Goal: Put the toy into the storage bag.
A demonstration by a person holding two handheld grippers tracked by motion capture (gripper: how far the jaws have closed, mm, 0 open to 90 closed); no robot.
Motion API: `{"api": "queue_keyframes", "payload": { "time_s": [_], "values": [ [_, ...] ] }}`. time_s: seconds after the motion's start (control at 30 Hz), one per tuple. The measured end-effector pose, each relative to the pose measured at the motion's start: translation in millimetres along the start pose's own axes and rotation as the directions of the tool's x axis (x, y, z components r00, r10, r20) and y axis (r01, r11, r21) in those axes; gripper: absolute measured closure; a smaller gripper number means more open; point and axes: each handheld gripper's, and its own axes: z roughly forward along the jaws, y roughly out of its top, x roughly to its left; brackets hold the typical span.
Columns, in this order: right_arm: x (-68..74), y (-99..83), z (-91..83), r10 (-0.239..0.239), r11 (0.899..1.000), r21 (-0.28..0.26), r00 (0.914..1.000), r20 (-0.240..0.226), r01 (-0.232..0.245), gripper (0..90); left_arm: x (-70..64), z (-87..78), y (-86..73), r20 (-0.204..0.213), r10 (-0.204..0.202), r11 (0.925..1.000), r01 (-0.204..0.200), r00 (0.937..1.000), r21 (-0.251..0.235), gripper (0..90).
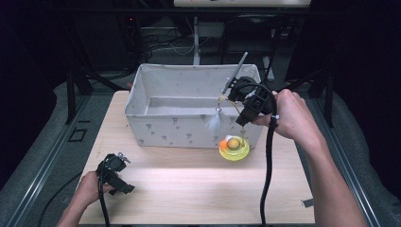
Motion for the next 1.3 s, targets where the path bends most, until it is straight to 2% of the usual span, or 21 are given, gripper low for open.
{"api": "queue_keyframes", "payload": {
  "time_s": [0.73,1.07,1.3],
  "values": [
    [-12.9,15.6,-30.6,0.016,1.0,-0.022,0.9993,0.034,-0.016,88.3,0.6,0.0,0.0,0.001,0.0,1.0,0.0,1.0,0.002,0.3],
    [-18.7,26.1,-49.0,0.021,0.999,-0.028,0.9972,0.072,-0.019,88.3,1.0,0.2,0.2,0.003,0.003,1.0,-0.003,1.0,0.001,0.3],
    [-27.2,32.0,-53.2,0.034,0.999,-0.029,0.997,0.07,-0.032,88.3,1.5,0.2,0.1,0.0,0.006,1.0,-0.006,1.0,0.003,0.3]
  ]
}}
